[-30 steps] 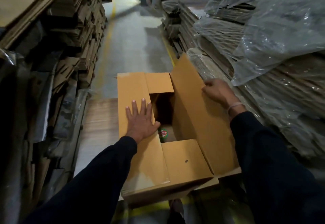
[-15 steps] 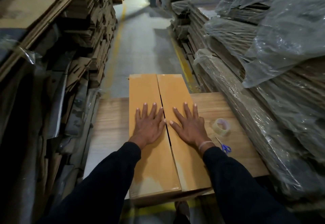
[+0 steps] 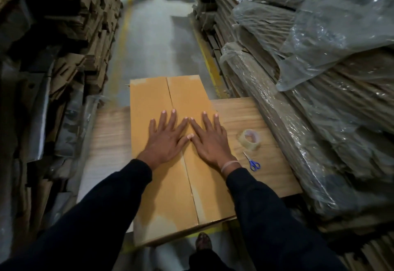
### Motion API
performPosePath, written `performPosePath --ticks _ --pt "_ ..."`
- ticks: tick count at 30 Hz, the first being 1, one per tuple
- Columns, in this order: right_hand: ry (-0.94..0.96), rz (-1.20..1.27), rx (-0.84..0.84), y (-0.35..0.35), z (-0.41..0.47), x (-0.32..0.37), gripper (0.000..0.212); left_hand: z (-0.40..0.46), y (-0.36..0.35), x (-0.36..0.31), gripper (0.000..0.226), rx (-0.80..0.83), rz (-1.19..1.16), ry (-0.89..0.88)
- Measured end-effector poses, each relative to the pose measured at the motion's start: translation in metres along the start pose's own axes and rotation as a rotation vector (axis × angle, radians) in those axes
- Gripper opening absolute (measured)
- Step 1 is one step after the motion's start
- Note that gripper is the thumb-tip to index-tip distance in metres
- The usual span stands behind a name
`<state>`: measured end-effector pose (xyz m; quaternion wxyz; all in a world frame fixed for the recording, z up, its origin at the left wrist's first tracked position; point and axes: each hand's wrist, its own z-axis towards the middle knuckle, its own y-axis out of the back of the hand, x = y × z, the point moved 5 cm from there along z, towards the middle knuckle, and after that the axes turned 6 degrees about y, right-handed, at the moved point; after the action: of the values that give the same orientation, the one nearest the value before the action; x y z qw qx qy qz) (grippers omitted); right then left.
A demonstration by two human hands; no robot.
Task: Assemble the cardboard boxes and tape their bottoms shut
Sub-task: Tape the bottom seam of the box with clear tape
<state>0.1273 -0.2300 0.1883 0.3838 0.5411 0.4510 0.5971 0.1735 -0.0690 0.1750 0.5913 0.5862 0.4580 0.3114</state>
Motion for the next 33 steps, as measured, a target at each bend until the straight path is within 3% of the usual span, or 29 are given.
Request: performPosePath --ticks 3,5,8,11,15,19,24,27,31,33 --pt "-0.006 0.424 -0.049 0.018 0.001 -0.027 0.057 0.006 -0.004 -0.001 0.079 -0.059 0.026 -0.047" --pt "-0.053 0.645 -0.192 0.035 0.002 -0.069 0.05 0.005 -0.008 -0.001 0.074 -0.109 0.042 -0.061" --pt "-0.293 0.478 -0.267 0.032 0.011 -0.162 0.045 0.003 -0.008 -0.002 0.071 -0.139 0.052 -0.062" --pt "-0.485 0.321 -0.057 -0.002 0.014 -0.241 0.054 0.004 -0.006 -0.005 0.071 -0.164 0.082 -0.071" --pt "-0.477 0.088 0.21 -0.044 0.025 -0.278 0.063 0.005 -0.009 -0.005 0.073 -0.156 0.114 -0.067" --pt "-0.406 -0.162 0.293 -0.067 0.048 -0.283 0.067 0.008 -0.01 -0.008 0.073 -0.173 0.124 -0.041" --pt "-0.388 -0.258 0.239 -0.088 0.065 -0.294 0.04 0.017 -0.01 -0.017 0.072 -0.202 0.106 -0.007" --pt "-0.397 -0.199 0.097 -0.094 0.064 -0.3 0.025 0.024 -0.01 -0.021 0.075 -0.198 0.101 0.0" --pt "-0.457 0.017 -0.093 -0.082 0.058 -0.303 0.018 0.026 -0.01 -0.023 0.077 -0.198 0.087 -0.012" --pt "-0.492 0.238 -0.187 -0.069 0.054 -0.304 0.018 0.028 -0.011 -0.021 0.08 -0.199 0.059 -0.026"
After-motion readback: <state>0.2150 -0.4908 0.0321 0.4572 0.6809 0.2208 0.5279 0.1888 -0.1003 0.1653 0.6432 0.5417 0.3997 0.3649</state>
